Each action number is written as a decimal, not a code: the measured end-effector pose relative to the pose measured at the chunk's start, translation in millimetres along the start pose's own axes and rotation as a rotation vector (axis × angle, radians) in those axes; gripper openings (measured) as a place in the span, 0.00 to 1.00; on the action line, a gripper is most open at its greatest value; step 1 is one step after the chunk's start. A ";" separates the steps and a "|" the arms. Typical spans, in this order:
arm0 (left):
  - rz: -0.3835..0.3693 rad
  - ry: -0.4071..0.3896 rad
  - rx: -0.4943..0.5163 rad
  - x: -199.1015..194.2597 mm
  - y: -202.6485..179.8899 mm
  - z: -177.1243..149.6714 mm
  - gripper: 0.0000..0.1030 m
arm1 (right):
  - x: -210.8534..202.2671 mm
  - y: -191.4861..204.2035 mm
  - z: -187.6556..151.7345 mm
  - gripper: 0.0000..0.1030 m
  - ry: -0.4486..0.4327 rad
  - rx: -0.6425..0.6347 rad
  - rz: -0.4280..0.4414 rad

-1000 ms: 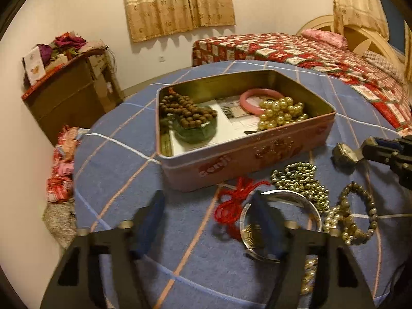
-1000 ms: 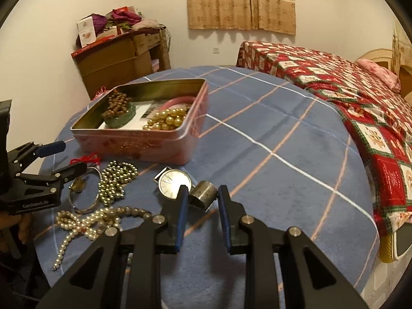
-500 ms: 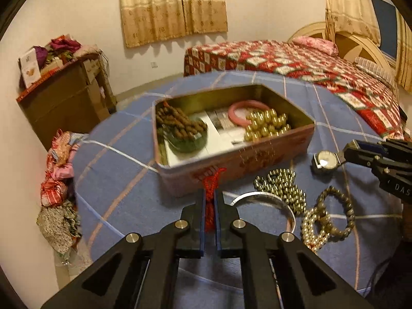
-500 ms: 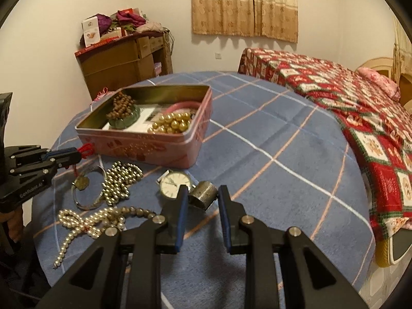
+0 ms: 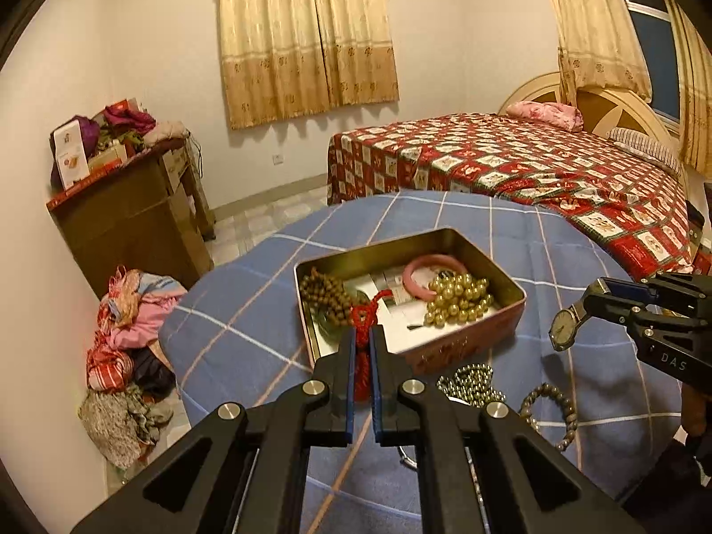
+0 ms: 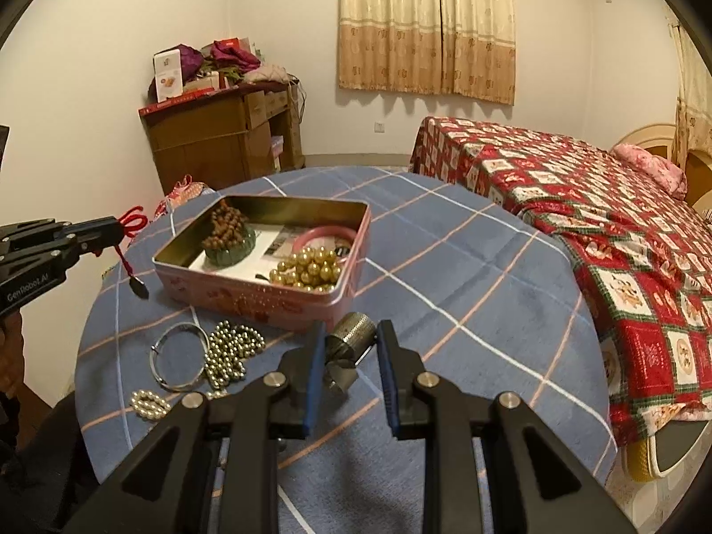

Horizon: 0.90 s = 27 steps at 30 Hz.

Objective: Organize jewelry
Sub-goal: 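Carry the red tassel and silver cuff into the tin and open both tools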

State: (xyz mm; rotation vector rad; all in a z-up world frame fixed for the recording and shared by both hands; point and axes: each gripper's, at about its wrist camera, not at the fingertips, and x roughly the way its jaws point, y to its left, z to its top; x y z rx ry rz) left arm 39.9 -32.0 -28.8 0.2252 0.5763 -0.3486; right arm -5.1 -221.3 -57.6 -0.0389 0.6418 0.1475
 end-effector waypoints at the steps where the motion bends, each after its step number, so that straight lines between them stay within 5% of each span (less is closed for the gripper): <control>1: 0.003 -0.003 0.004 0.5 0.5 2.9 0.04 | -0.6 0.5 2.2 0.25 -0.003 -0.004 0.001; 27: 0.083 -0.011 0.036 44.8 17.5 45.4 0.04 | 11.9 21.3 69.7 0.25 -0.105 -0.092 0.013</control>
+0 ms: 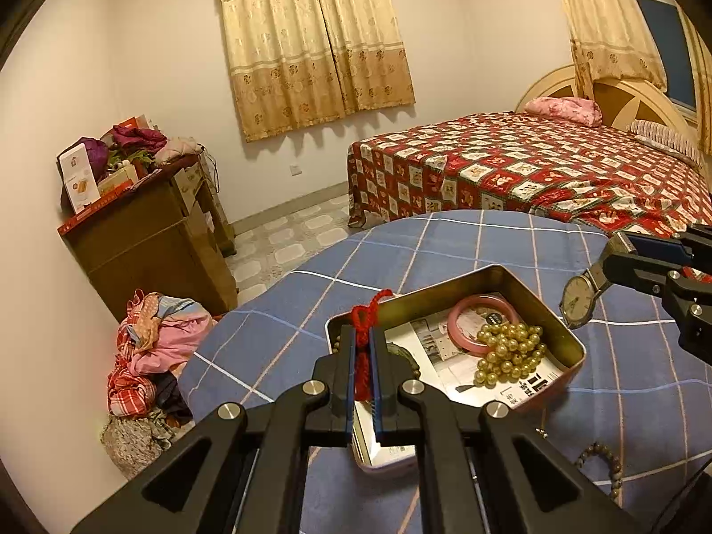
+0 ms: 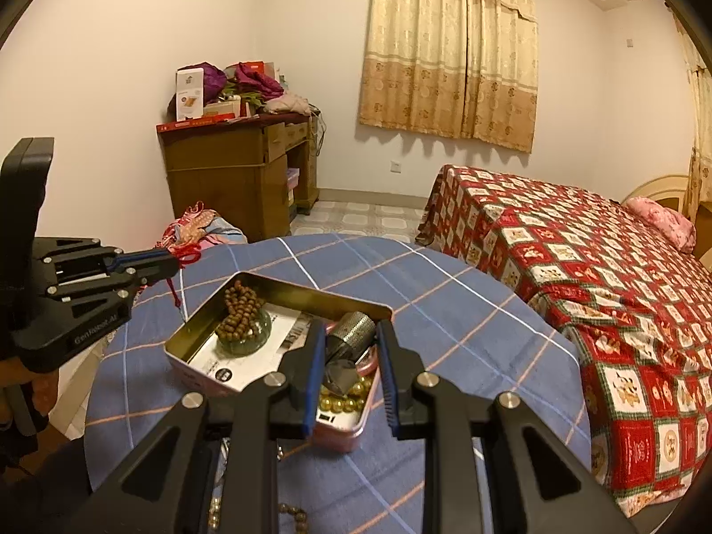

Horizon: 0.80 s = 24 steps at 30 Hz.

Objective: Organize jewelry
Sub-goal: 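Carry the red tassel and silver cuff into the tin and open both tools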

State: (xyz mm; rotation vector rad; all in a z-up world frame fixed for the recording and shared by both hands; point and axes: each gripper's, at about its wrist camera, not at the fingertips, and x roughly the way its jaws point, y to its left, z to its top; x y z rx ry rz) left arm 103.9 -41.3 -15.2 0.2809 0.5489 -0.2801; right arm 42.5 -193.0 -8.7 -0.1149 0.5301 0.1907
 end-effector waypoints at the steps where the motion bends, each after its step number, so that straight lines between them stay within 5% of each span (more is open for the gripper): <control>1: 0.000 0.002 -0.001 1.6 0.0 -0.1 0.04 | 1.8 0.6 1.2 0.25 0.000 -0.001 0.000; 24: 0.006 0.077 0.046 50.0 -8.1 -12.7 0.06 | 68.4 3.8 -4.4 0.26 0.104 0.004 0.016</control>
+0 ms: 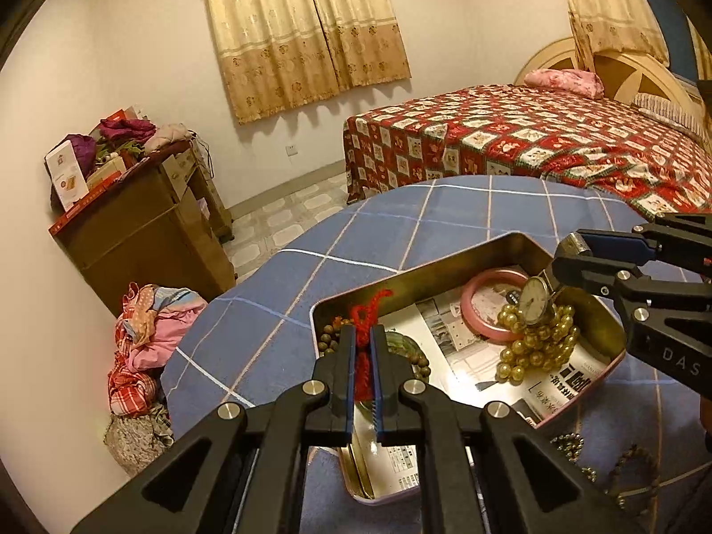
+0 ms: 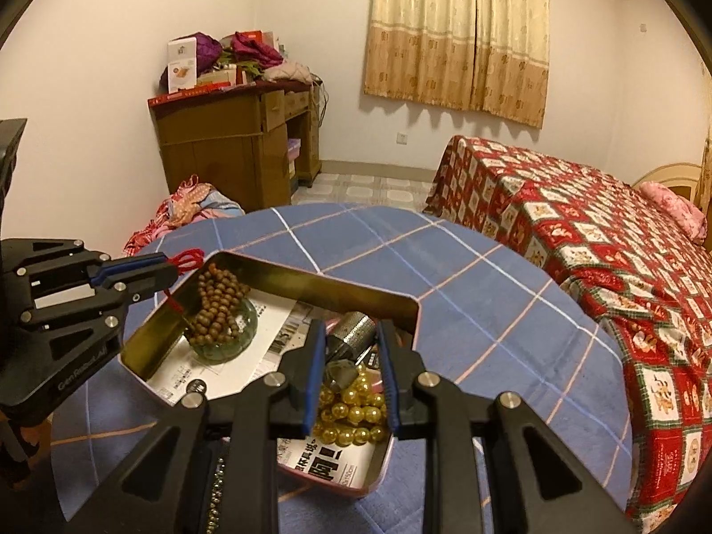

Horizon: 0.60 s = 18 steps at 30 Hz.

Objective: Organize jewelry
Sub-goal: 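Carry the red tassel and silver cuff into the tin and open both tools, then withdraw both tools from the tin back over the remaining jewelry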

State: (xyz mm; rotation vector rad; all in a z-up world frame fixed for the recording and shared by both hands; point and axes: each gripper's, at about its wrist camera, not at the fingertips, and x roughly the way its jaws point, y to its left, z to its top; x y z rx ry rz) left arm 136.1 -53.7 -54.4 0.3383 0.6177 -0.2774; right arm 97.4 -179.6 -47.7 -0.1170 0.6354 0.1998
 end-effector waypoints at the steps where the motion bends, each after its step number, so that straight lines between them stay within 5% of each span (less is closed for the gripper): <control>1: -0.001 0.013 0.006 2.8 -0.4 -1.5 0.08 | 1.6 -0.7 -1.0 0.28 0.006 0.003 0.003; 3: 0.009 0.033 0.010 6.8 -1.2 -4.3 0.12 | 3.9 -2.2 -2.3 0.34 0.012 0.010 0.002; 4: 0.018 0.036 0.004 7.5 -0.6 -6.4 0.27 | 4.0 -2.7 -3.3 0.42 0.013 0.012 -0.001; 5: 0.027 0.036 -0.004 7.5 0.1 -8.1 0.55 | 3.2 -3.5 -4.6 0.46 0.012 0.015 0.000; 7: 0.062 0.005 -0.024 3.1 2.9 -11.1 0.82 | 1.9 -3.5 -5.9 0.46 0.016 0.014 -0.009; 18: 0.080 0.025 -0.068 -7.1 11.8 -26.5 0.82 | -11.8 -8.6 -16.4 0.57 0.028 0.040 -0.043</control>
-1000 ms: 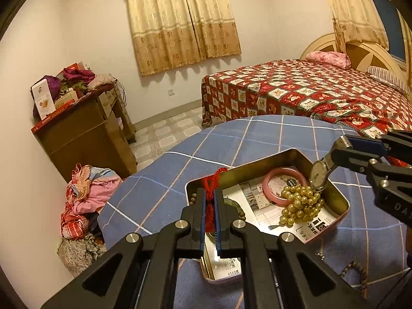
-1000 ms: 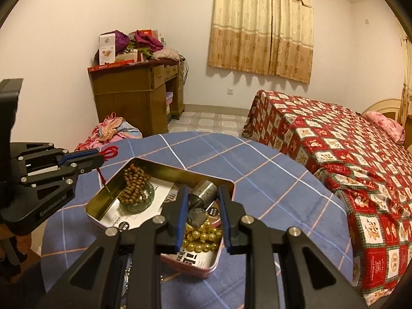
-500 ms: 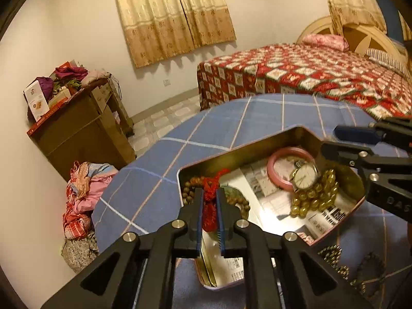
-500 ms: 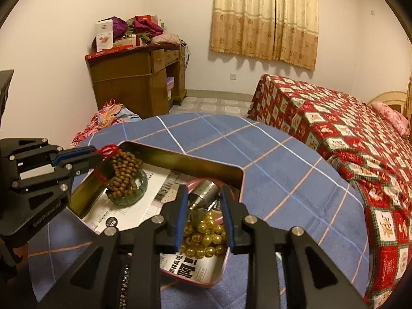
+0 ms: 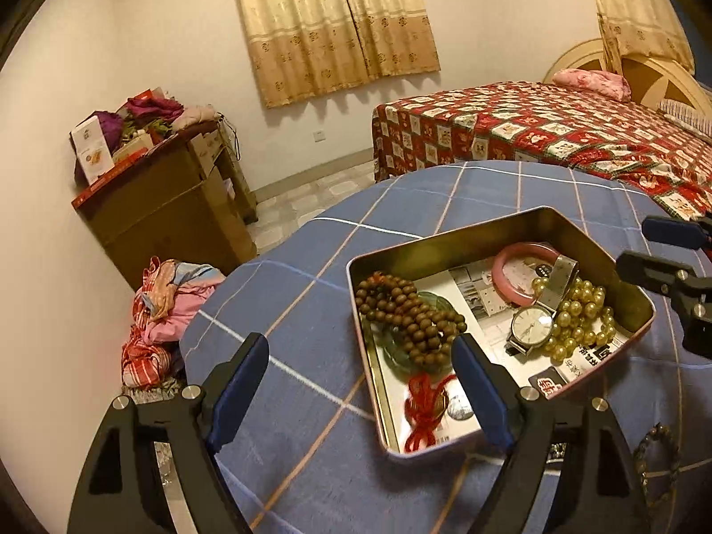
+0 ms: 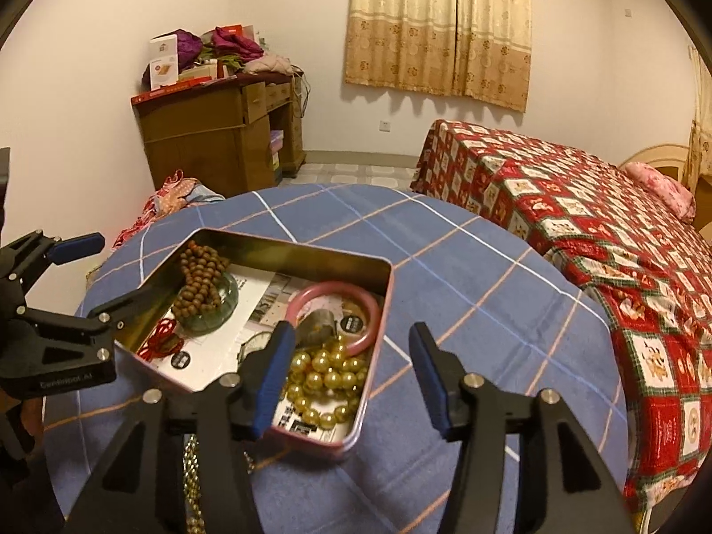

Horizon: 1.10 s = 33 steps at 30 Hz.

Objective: Organize jewelry
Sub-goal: 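Withdraw both tools from the tin back over the remaining jewelry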

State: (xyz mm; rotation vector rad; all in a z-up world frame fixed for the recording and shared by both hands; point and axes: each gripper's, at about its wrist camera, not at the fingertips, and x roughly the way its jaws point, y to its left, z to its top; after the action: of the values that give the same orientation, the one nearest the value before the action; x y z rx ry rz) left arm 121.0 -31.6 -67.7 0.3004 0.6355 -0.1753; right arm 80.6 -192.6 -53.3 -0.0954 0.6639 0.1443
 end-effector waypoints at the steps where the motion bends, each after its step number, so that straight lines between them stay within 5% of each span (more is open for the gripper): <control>1: 0.004 -0.003 -0.007 -2.8 1.0 -1.1 0.82 | -0.9 1.0 -2.1 0.57 0.002 -0.008 -0.003; 15: 0.016 0.015 -0.005 -50.7 -6.0 -44.2 0.82 | -36.6 1.1 -38.4 0.62 0.018 -0.003 -0.015; 33: 0.003 0.109 0.026 -35.1 -34.8 -73.9 0.82 | -42.8 22.9 -95.8 0.62 0.132 -0.042 0.016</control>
State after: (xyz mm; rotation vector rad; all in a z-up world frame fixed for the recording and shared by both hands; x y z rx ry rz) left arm 43.4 -37.8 -110.5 0.3376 0.7407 -0.1651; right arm -14.5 -187.2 -102.8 -0.1406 0.7939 0.1688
